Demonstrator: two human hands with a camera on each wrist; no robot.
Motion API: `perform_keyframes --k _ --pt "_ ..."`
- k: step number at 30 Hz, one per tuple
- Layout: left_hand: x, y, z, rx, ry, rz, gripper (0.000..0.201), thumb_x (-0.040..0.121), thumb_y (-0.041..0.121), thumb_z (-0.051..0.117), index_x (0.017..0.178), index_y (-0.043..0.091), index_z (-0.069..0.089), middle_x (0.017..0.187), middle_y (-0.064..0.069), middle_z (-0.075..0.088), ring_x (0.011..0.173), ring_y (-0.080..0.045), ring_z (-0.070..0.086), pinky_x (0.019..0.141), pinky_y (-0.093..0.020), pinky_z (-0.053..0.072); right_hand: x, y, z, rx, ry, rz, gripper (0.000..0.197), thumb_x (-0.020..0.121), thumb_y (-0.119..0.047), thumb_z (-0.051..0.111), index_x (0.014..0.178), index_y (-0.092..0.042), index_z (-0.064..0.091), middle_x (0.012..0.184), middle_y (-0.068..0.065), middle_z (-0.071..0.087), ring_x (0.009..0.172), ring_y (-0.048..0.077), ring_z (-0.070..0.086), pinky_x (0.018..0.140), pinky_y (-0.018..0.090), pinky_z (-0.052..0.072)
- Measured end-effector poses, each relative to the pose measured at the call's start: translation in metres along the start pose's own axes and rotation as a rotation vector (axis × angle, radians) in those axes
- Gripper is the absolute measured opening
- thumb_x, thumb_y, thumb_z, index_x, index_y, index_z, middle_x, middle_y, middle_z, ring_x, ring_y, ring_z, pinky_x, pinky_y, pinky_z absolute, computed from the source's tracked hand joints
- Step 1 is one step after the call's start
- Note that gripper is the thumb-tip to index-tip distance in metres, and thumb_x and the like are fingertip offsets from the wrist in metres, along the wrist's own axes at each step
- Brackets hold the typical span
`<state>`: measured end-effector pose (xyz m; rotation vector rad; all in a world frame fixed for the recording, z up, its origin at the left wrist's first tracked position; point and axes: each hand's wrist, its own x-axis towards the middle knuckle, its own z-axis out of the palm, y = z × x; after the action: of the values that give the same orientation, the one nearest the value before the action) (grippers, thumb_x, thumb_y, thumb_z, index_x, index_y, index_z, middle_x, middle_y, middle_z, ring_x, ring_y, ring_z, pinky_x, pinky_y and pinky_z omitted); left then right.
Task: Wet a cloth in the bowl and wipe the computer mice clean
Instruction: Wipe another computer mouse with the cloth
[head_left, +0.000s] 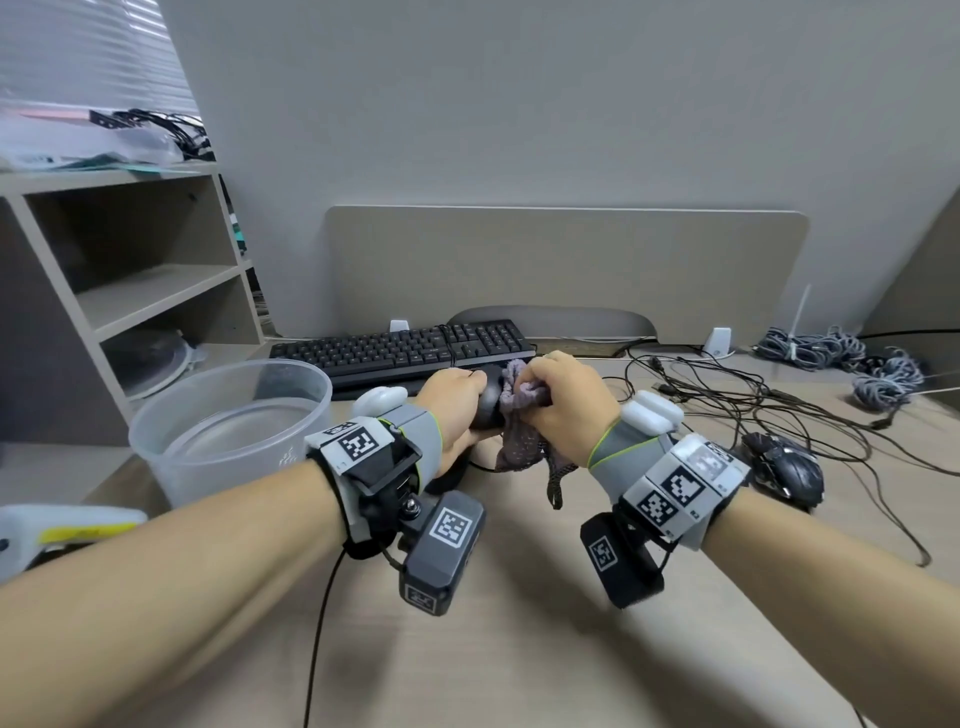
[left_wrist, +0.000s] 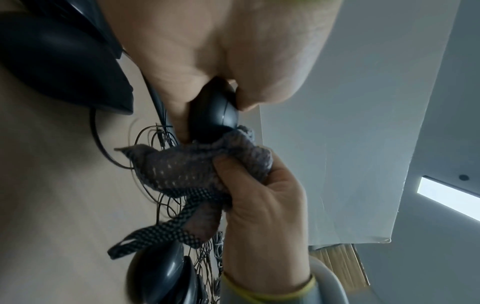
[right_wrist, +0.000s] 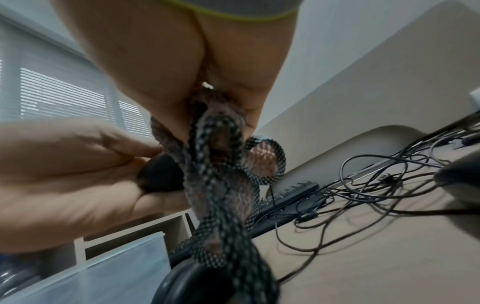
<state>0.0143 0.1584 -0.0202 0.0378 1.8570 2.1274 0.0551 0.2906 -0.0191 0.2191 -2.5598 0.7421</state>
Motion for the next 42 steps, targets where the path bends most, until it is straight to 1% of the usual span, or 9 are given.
perform_keyframes --k 5,10,16,24,27,29,32,37,42 --pt "-0.001 0.006 0.000 0.030 0.025 -0.019 0.022 0.099 0.016 0.043 0.084 0.009 0.059 0.086 -0.017 0.058 0.080 -0.028 0.059 0.077 -0.041 0.050 -0.013 -0.021 0.012 -0.042 -0.102 -0.186 0.016 0.076 -0.012 0.063 0.091 -0.008 0.060 0.097 0.014 0.053 0.088 0.030 0.051 0.071 0.034 0.039" --pt "-0.004 0.006 -0.003 -0.080 0.018 -0.029 0.029 0.101 0.014 0.042 0.122 -0.004 0.052 0.118 -0.026 0.060 0.107 -0.040 0.063 0.079 -0.051 0.058 0.002 0.006 -0.002 -0.051 -0.014 0.071 0.015 0.075 -0.007 0.059 0.083 -0.017 0.052 0.098 0.014 0.055 0.089 0.033 0.055 0.066 0.026 0.030" --pt "0.007 0.003 -0.009 0.091 0.000 -0.067 0.029 0.073 0.032 0.057 0.093 0.011 0.051 0.094 -0.011 0.047 0.085 -0.028 0.047 0.075 -0.043 0.043 -0.012 -0.015 0.008 0.018 -0.056 -0.068 0.019 0.073 -0.015 0.068 0.081 -0.013 0.051 0.090 0.009 0.054 0.080 0.027 0.050 0.068 0.035 0.037" --pt "-0.001 0.006 -0.005 0.019 0.051 -0.005 0.032 0.102 0.017 0.038 0.122 0.001 0.057 0.122 -0.023 0.062 0.097 -0.033 0.062 0.080 -0.047 0.057 -0.005 -0.010 -0.001 0.020 -0.046 0.008 0.017 0.072 -0.009 0.066 0.082 -0.015 0.054 0.090 0.009 0.053 0.080 0.020 0.044 0.064 0.025 0.024" --pt "0.000 0.007 -0.007 0.140 0.052 -0.021 0.053 0.090 0.047 0.051 0.124 0.008 0.059 0.123 -0.016 0.065 0.101 -0.028 0.063 0.087 -0.047 0.056 -0.006 -0.009 -0.002 0.039 0.008 -0.054 0.018 0.071 -0.007 0.068 0.086 -0.007 0.058 0.087 0.008 0.054 0.082 0.026 0.049 0.063 0.025 0.022" --pt "0.001 0.005 -0.011 0.257 0.001 -0.024 0.075 0.069 0.069 0.058 0.115 0.010 0.066 0.112 -0.009 0.070 0.101 -0.027 0.068 0.089 -0.045 0.057 -0.007 -0.008 -0.001 0.051 0.027 -0.075 0.017 0.071 -0.005 0.068 0.085 -0.007 0.059 0.087 0.010 0.055 0.082 0.027 0.051 0.064 0.027 0.026" --pt "0.002 -0.002 -0.015 0.298 -0.047 0.030 0.059 0.073 0.061 0.068 0.094 0.007 0.067 0.090 -0.009 0.071 0.089 -0.025 0.069 0.088 -0.040 0.058 -0.012 -0.011 -0.002 0.075 0.008 -0.105 0.013 0.071 -0.005 0.066 0.083 -0.009 0.060 0.083 0.005 0.050 0.076 0.021 0.048 0.064 0.025 0.029" --pt "0.003 -0.012 -0.020 0.179 -0.069 0.029 0.046 0.069 0.049 0.081 0.065 0.012 0.055 0.058 -0.005 0.047 0.059 -0.022 0.044 0.056 -0.029 0.041 -0.009 0.007 -0.007 0.103 0.032 0.026 0.011 0.073 -0.008 0.067 0.082 -0.010 0.061 0.080 -0.002 0.052 0.075 0.016 0.046 0.066 0.022 0.038" --pt "0.002 -0.011 -0.015 0.161 -0.066 0.047 0.041 0.077 0.045 0.076 0.069 0.009 0.058 0.062 -0.008 0.053 0.053 -0.019 0.046 0.050 -0.026 0.039 -0.008 0.008 -0.012 0.114 0.018 0.134 0.014 0.073 -0.005 0.060 0.081 -0.016 0.057 0.080 0.002 0.056 0.073 0.020 0.052 0.066 0.032 0.047"
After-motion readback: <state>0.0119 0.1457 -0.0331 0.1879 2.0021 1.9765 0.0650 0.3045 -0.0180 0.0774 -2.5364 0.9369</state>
